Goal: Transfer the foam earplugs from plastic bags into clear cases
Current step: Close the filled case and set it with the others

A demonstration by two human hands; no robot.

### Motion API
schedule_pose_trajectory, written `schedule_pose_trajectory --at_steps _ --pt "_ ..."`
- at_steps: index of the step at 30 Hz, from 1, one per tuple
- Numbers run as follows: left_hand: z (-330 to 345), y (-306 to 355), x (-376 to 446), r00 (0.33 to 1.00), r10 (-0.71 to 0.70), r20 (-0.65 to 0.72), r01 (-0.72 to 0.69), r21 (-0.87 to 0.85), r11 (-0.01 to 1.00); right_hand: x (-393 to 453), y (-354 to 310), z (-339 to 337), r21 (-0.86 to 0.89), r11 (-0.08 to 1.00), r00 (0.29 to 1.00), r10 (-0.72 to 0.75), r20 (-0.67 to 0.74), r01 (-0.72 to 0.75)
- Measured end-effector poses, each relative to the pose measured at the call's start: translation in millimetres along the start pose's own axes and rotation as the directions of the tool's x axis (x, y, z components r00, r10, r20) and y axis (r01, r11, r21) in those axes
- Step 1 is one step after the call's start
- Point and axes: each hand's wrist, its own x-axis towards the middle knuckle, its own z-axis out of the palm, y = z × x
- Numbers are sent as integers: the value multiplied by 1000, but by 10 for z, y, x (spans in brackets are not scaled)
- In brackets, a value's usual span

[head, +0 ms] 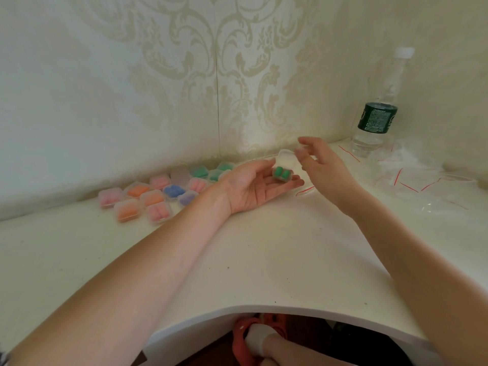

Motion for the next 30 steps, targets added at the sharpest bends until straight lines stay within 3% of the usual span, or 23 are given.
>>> schedule_pose_trajectory --at_steps 2,5,10,15,19,24,26,28,30 --pt "-19 11 4 1000 -6 10 6 -3 1000 -29 -16 7 0 999 996 -45 79 46" --pt "-50 30 5 1000 6 -4 -6 -15 1000 -49 -29 15 -17 988 986 -153 72 155" --pt "-26 1 -2 998 61 -30 -60 56 997 -61 -58 30 87 983 981 -169 96 161" --pt "-28 -9 4 994 102 -27 -95 178 979 -87 18 53 -113 962 952 -219 212 247" --pt "-47 9 8 992 123 -27 -111 283 953 -97 -22 75 -172 950 960 -235 149 259" --pt "35 32 31 969 228 -95 -207 193 959 -23 7 15 -183 943 959 -261 110 278" --pt "36 90 79 869 451 -205 -348 396 850 48 43 -104 -216 946 970 -233 62 241" --pt "-48 120 99 653 728 -209 -361 760 541 67 76 -227 -210 961 983 -182 8 179" --pt "-107 97 55 471 882 -21 -309 932 188 54 96 -304 -259 951 985 -170 14 168"
